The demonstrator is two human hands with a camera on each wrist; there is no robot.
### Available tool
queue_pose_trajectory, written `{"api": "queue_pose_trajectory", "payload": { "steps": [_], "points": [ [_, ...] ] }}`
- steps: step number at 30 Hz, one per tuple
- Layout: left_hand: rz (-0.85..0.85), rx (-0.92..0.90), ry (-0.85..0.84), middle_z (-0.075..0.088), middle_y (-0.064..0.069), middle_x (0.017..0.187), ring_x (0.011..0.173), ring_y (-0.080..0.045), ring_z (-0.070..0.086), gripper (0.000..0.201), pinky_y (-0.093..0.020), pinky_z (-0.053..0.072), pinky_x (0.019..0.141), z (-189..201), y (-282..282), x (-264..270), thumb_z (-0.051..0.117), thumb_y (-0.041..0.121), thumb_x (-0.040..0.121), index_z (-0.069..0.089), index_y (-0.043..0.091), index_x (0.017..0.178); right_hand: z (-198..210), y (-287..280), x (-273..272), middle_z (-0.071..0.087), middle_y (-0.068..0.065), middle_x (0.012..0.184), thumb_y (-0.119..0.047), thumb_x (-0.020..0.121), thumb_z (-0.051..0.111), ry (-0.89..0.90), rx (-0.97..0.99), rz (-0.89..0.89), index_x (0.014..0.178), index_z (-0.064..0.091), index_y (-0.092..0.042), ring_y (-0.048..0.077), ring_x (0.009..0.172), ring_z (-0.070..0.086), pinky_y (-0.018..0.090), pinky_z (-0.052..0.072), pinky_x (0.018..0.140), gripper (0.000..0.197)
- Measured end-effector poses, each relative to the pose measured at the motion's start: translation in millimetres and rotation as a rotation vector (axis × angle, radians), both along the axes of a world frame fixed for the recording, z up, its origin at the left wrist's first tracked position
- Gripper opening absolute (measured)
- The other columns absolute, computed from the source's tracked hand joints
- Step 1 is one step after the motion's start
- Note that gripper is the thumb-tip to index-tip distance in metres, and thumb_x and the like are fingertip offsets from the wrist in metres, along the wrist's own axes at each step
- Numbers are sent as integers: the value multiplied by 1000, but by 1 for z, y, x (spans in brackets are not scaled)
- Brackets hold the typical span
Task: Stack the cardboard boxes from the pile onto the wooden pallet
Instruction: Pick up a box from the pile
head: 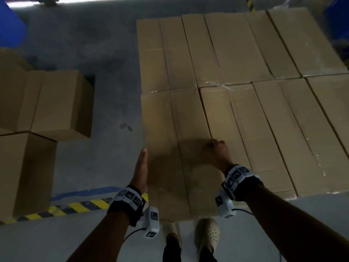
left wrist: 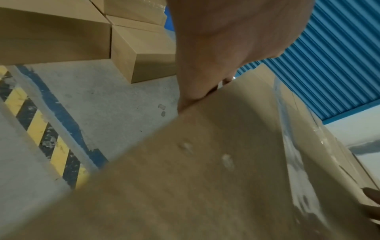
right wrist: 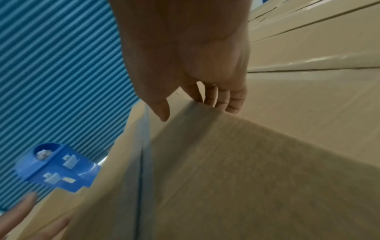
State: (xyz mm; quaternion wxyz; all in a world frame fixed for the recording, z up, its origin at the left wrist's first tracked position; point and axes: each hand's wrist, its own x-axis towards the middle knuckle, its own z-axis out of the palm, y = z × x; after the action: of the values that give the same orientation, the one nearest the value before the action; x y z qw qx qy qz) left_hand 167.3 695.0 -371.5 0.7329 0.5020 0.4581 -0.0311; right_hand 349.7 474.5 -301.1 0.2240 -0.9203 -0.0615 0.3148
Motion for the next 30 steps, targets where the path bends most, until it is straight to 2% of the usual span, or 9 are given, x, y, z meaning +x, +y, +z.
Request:
{"api": "queue_pose_trajectory", "payload": {
  "steps": [2,5,9,13,19,22,25,28,30],
  "points": [
    [-31,19,-15,30,19,159,149,-9,27,68,-44,20,123,10,-4,7,38,75,96,34,41,155,-3,-2,2,53,16,131,-35,92,61,-51,-60,104,131,58,-10,36,117,47,40,43,97,46],
    [-15,115,-41,26,14,156,143,-4,24,54,-27,19,114,32,-17,15,30,37,111,17,22,161,-5,-12,-5,42,15,144,-45,92,60,-136,-127,213,140,51,-13,37,131,36,45,36,105,59],
    [2,195,-8,14,2,168,153,-18,18,59,-33,20,115,13,-19,0,36,35,109,13,22,162,-8,-38,-19,12,10,163,-47,90,63,-104,-226,328,154,25,-21,40,146,9,56,34,111,79],
    [-34,238,-1,13,-4,168,154,-21,17,59,-30,20,117,1,-31,-5,41,25,109,14,14,160,-20,-60,-28,-7,2,166,-45,88,66,-91,-273,471,157,14,-23,35,149,1,53,36,111,89],
    [-45,324,29,26,-3,165,150,-22,27,63,-37,26,121,-15,-27,3,44,0,103,22,13,160,-30,-63,-25,-4,-3,166,-39,82,75,-92,-228,466,158,3,-25,32,149,5,53,43,106,106],
    [-66,343,-1,33,-4,162,148,-25,33,62,-47,31,121,-25,-21,0,46,3,101,26,16,159,-26,-65,-20,7,-1,166,-31,80,77,-94,-135,440,158,-8,-24,33,147,14,51,46,104,115],
    [-154,389,55,21,-13,166,152,-31,22,74,-47,23,123,-26,-26,-2,55,24,102,12,16,162,-15,-72,-13,12,1,166,-26,83,74,-86,-97,491,159,6,-18,31,147,17,48,42,109,102],
    [-451,843,102,6,-24,166,154,-39,6,90,-53,13,122,-13,-50,-7,52,52,94,10,8,160,-9,-85,-16,12,3,166,-24,85,72,-89,-80,531,159,11,-16,28,149,16,45,36,114,96],
    [-590,1147,-25,17,-30,162,151,-45,14,87,-59,19,118,-3,-75,-13,45,59,92,25,4,157,-11,-96,-26,10,3,166,-25,84,71,-105,-70,550,159,9,-16,27,151,14,46,37,114,97]
  ]
}}
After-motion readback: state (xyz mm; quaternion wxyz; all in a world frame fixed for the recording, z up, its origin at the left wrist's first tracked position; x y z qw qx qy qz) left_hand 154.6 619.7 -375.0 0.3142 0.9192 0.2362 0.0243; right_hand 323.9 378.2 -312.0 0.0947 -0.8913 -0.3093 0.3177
